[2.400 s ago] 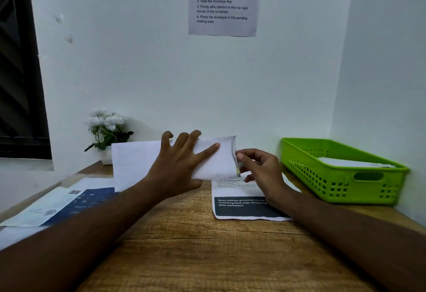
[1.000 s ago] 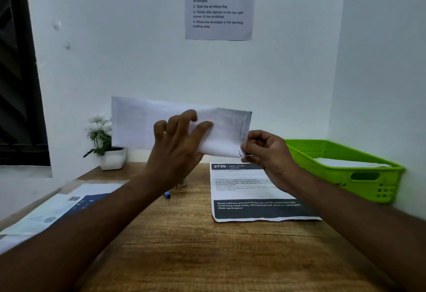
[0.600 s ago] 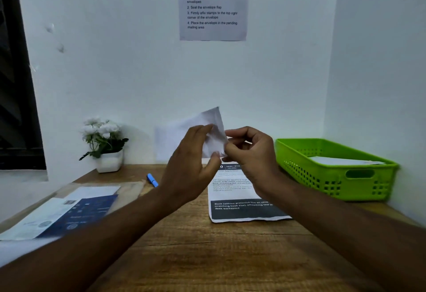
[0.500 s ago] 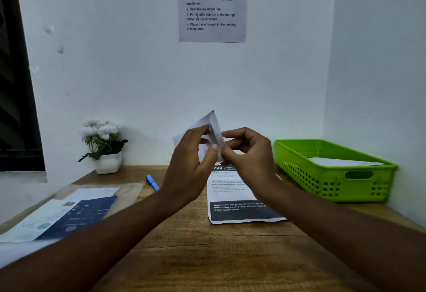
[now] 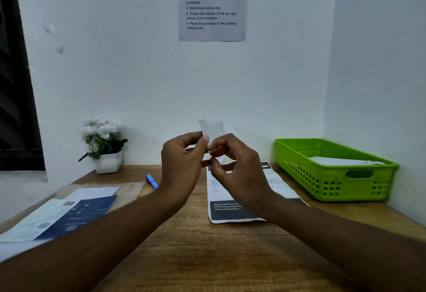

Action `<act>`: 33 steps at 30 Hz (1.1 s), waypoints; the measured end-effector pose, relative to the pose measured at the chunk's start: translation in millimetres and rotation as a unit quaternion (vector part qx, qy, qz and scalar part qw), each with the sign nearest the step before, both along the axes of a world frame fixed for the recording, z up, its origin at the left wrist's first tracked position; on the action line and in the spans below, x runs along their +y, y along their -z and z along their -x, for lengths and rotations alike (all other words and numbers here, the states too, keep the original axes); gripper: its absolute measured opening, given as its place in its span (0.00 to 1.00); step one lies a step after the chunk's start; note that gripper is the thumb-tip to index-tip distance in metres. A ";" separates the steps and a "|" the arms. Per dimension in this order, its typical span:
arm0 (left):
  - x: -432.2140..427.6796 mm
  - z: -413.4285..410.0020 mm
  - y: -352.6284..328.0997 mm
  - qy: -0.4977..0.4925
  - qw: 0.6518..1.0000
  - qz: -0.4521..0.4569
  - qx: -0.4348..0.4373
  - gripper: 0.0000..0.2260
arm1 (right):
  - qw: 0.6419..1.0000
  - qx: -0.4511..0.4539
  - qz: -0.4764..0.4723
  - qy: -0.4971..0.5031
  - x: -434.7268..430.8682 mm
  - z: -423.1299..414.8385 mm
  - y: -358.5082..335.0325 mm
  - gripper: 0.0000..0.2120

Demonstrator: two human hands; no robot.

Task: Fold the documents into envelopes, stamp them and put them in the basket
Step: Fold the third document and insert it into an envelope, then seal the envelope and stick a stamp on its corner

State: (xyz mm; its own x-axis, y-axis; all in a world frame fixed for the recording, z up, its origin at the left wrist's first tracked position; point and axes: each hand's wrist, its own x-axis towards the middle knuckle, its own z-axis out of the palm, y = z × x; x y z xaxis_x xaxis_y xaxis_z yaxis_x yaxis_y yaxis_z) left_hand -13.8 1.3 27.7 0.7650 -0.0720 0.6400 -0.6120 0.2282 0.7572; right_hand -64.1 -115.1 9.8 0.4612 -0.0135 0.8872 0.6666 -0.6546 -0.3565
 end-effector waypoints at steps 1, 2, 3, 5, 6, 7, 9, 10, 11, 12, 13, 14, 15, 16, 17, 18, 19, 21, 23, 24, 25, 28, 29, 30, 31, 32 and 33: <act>-0.2 -2.2 1.0 -0.004 1.000 0.000 0.004 0.07 | 1.000 0.004 0.016 0.004 -1.4 -0.6 0.6 0.15; -0.6 -4.2 2.0 -0.006 1.000 0.001 0.009 0.06 | 0.999 0.009 0.030 0.006 -2.7 -1.5 1.5 0.15; -0.4 -5.5 2.7 -0.008 1.000 0.001 0.010 0.05 | 0.999 0.015 0.042 0.003 -3.8 -2.3 2.1 0.15; 1.3 -8.4 2.9 -0.013 1.000 -0.006 0.011 0.07 | 0.998 0.028 0.065 -0.002 -6.6 -3.5 3.6 0.14; 2.7 -11.0 2.4 -0.018 1.000 -0.012 0.008 0.08 | 0.997 0.028 0.077 0.015 -8.7 -4.1 3.7 0.13; 4.8 -15.3 1.9 -0.030 0.999 -0.018 0.002 0.08 | 0.995 0.021 0.087 0.048 -12.0 -5.0 3.4 0.12; 9.4 -29.0 0.1 -0.066 0.998 -0.021 -0.011 0.08 | 0.989 -0.012 0.091 0.115 -22.3 -7.7 0.6 0.11; 12.2 -35.6 -1.4 -0.081 0.996 -0.020 -0.010 0.08 | 0.986 -0.030 0.087 0.137 -29.6 -9.5 -2.2 0.11; 15.3 -41.6 -3.2 -0.091 0.996 -0.021 -0.005 0.08 | 0.983 -0.045 0.085 0.158 -38.6 -11.9 -5.5 0.11; 17.9 -47.1 -4.5 -0.091 0.996 -0.019 0.006 0.08 | 0.978 -0.059 0.082 0.183 -48.8 -14.1 -8.9 0.12; 20.7 -51.4 -5.3 -0.089 0.996 -0.019 0.017 0.08 | 0.973 -0.070 0.077 0.207 -59.8 -16.0 -12.6 0.13; 23.5 -56.7 -5.0 -0.089 0.996 -0.016 0.022 0.08 | 0.969 -0.079 0.067 0.224 -71.8 -18.0 -15.8 0.14; 26.1 -59.9 -4.9 -0.091 0.995 -0.019 0.025 0.08 | 0.967 -0.083 0.050 0.236 -83.5 -19.8 -18.3 0.15; 28.1 -63.5 -4.2 -0.091 0.995 -0.020 0.024 0.08 | 0.966 -0.077 0.030 0.245 -93.7 -21.7 -19.4 0.16; 30.2 -66.5 -3.5 -0.092 0.995 -0.022 0.024 0.09 | 0.965 -0.058 0.002 0.255 -104.3 -24.4 -19.1 0.17; 31.7 -70.6 -2.3 -0.093 0.995 -0.024 0.024 0.09 | 0.966 -0.020 -0.039 0.255 -113.5 -26.6 -18.8 0.17; 33.0 -72.6 -1.7 -0.097 0.994 -0.030 0.025 0.09 | 0.966 0.037 -0.102 0.233 -121.3 -27.9 -19.9 0.18; 35.2 -76.1 -0.6 -0.106 0.993 -0.042 0.029 0.09 | 0.943 0.161 -0.255 0.142 -131.8 -26.4 -23.6 0.20; 37.0 -80.4 0.5 -0.106 0.993 -0.041 0.040 0.10 | 0.910 0.225 -0.344 0.059 -138.8 -21.0 -26.3 0.17; 38.2 -82.6 1.2 -0.108 0.992 -0.036 0.048 0.10 | 0.906 0.233 -0.351 0.036 -140.8 -18.7 -27.3 0.16; 39.6 -83.9 1.0 -0.112 0.991 -0.038 0.060 0.12 | 0.907 0.236 -0.348 0.022 -141.6 -17.4 -28.7 0.15; 44.8 -89.5 -0.3 -0.101 0.988 -0.049 0.110 0.12 | 0.902 0.252 -0.351 -0.015 -139.3 -16.3 -33.7 0.15; 47.3 -89.1 -2.6 -0.086 0.986 -0.059 0.132 0.10 | 0.897 0.263 -0.353 -0.028 -139.6 -15.8 -35.5 0.15; 50.4 -89.7 -6.0 -0.069 0.982 -0.071 0.159 0.09 | 0.893 0.276 -0.352 -0.042 -140.8 -14.8 -37.9 0.15; 54.6 -88.9 -10.3 -0.047 0.977 -0.090 0.189 0.08 | 0.891 0.292 -0.344 -0.052 -142.1 -13.1 -40.2 0.14; 59.8 -89.3 -14.6 -0.023 0.969 -0.121 0.214 0.08 | 0.891 0.308 -0.330 -0.054 -143.4 -10.1 -42.7 0.13; 66.8 -90.3 -18.9 0.003 0.959 -0.169 0.229 0.08 | 0.893 0.324 -0.309 -0.050 -144.6 -7.1 -45.1 0.12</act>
